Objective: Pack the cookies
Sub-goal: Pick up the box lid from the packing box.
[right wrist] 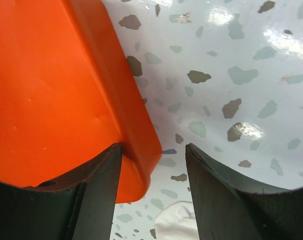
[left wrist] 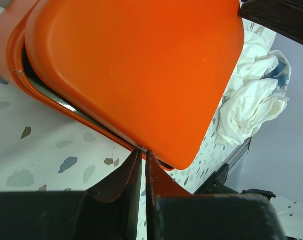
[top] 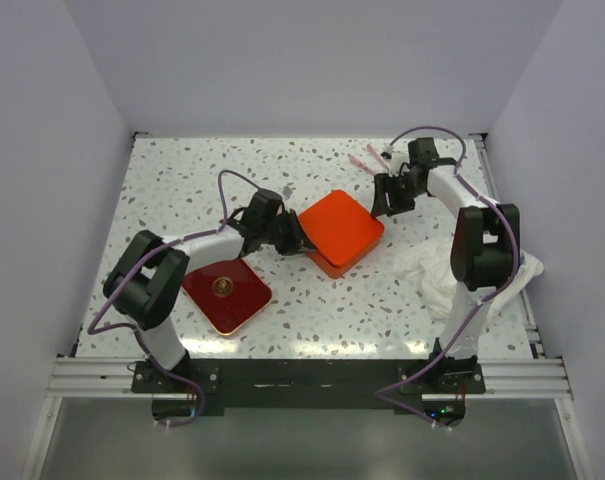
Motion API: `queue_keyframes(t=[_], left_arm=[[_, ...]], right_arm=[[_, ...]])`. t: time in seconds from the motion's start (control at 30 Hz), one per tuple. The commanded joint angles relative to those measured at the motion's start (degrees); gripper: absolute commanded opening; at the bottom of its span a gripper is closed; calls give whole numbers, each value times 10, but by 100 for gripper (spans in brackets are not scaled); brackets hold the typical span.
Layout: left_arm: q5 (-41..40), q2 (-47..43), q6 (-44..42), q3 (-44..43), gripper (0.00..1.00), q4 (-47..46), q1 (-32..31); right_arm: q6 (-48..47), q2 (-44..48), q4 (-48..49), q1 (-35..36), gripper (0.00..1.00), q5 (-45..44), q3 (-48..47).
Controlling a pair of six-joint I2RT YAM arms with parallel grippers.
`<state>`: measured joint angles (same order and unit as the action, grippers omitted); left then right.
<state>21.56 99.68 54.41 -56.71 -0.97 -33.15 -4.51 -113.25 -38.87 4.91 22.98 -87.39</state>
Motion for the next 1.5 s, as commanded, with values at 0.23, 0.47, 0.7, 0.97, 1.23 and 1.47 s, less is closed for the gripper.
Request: queue_keyframes(t=[0.23,0.47,0.7,0.97,1.23,1.47], left_arm=[[6,13,-2,-20,13,-43,-3],[8,29,0,-27,13,-47,-3],[10,41,-1,-39,13,-47,-3],[-1,16,-1,-37,20,-47,1],[-9,-69,10,26,32,-55,5],[0,-96,69,92,48,-134,5]], right_arm=[[-1,-5,6,-41,56,-28,-8],[12,-49,-16,-41,41,55,20],[31,-33,8,-41,40,76,60],[35,18,20,-73,46,-3,42],[7,28,1,-89,48,13,-19],[9,-19,-23,-83,61,178,-69]])
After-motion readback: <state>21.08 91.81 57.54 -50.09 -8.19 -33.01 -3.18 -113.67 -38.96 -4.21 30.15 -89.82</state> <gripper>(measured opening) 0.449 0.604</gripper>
